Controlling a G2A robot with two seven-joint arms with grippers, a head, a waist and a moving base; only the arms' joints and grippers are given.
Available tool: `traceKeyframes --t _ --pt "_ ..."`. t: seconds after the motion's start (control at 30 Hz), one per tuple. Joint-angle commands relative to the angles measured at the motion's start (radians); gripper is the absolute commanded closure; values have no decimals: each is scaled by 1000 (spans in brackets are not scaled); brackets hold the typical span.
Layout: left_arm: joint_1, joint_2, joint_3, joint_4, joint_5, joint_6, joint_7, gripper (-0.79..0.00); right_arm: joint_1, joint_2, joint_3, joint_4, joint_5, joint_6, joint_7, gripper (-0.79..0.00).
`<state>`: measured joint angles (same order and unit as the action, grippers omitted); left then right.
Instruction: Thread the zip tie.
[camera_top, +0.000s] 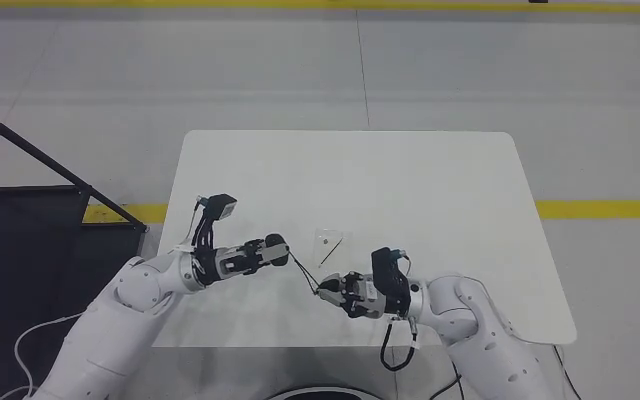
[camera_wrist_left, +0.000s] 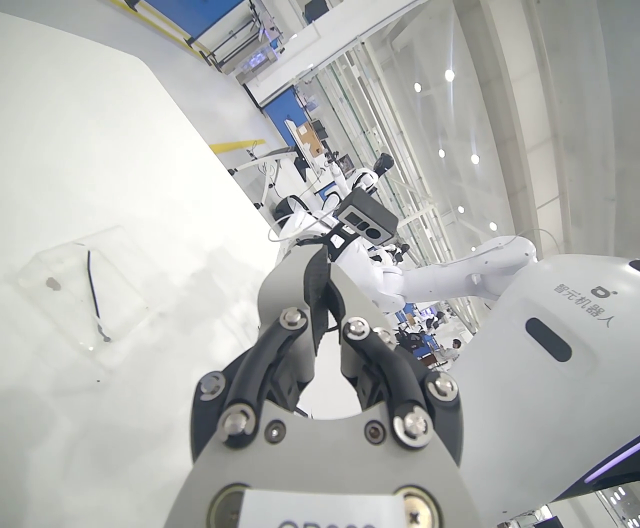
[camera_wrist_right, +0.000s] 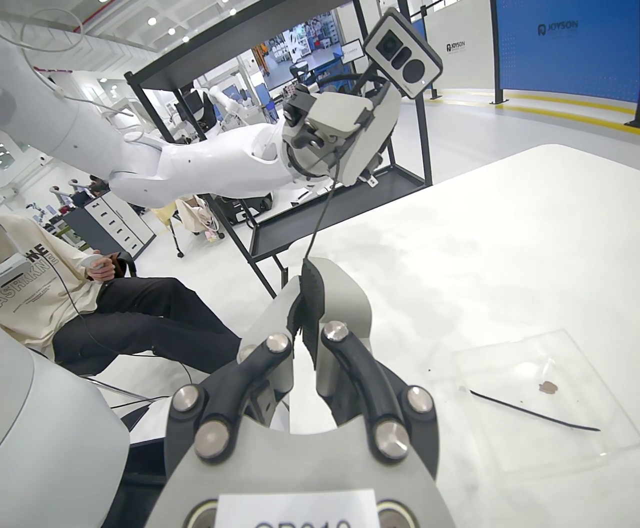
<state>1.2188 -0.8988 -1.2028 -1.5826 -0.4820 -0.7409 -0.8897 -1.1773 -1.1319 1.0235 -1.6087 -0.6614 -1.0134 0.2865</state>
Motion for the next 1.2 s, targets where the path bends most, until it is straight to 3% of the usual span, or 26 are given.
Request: traceKeyframes --t 0.0,0.23,0.5,0.83,1.17 --pt "-2 -1 -2 8 -9 -2 -2 0 4 5 -12 -7 8 1 -10 0" --pt "-6 -6 -6 33 -21 -4 -7 0 18 31 -41 -19 16 1 -66 0" --pt "-8 -11 -7 54 -26 -5 -16 0 25 66 -75 -38 -17 1 -212 0" --pt "-7 -17 -11 69 -28 -3 -18 0 44 124 -138 -42 -139 1 -465 0" --pt "-7 -23 -13 83 -26 3 -26 0 91 186 -235 -29 -345 1 -799 0"
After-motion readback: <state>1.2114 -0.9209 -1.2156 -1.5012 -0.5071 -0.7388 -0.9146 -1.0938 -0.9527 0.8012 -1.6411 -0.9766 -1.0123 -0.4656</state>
